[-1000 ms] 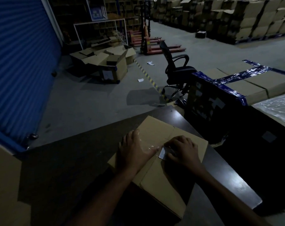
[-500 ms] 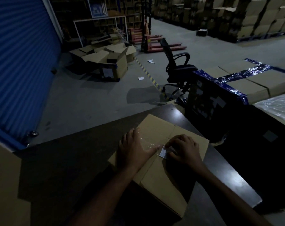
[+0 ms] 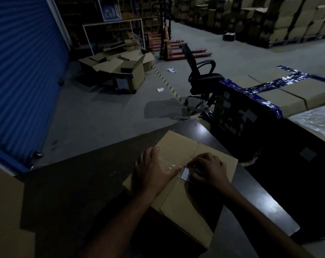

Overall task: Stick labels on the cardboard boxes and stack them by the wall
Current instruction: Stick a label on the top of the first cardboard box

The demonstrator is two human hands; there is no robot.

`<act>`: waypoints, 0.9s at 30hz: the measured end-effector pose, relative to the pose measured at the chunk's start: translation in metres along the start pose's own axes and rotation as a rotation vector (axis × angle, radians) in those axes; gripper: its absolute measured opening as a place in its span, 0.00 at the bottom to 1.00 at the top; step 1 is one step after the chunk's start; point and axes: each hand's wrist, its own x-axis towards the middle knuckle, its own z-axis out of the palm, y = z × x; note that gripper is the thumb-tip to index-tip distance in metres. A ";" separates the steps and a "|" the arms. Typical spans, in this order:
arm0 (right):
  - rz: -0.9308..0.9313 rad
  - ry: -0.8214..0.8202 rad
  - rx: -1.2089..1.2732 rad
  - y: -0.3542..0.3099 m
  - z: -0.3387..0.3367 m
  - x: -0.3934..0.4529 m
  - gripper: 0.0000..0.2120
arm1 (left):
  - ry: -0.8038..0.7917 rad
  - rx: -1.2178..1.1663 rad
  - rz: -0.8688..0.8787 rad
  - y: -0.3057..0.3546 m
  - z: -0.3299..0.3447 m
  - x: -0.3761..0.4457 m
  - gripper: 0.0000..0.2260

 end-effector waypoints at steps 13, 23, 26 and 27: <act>-0.049 0.100 0.115 0.009 0.001 -0.004 0.16 | -0.028 -0.025 -0.023 0.003 -0.002 -0.002 0.44; 0.037 0.381 0.205 -0.003 -0.002 -0.031 0.05 | -0.072 -0.054 -0.063 0.003 -0.003 -0.002 0.46; 0.152 0.384 0.038 -0.007 0.010 -0.051 0.08 | -0.087 -0.052 -0.079 0.003 -0.005 -0.003 0.47; 0.151 0.380 0.015 -0.007 0.014 -0.052 0.08 | -0.086 -0.048 -0.082 0.002 -0.005 -0.004 0.47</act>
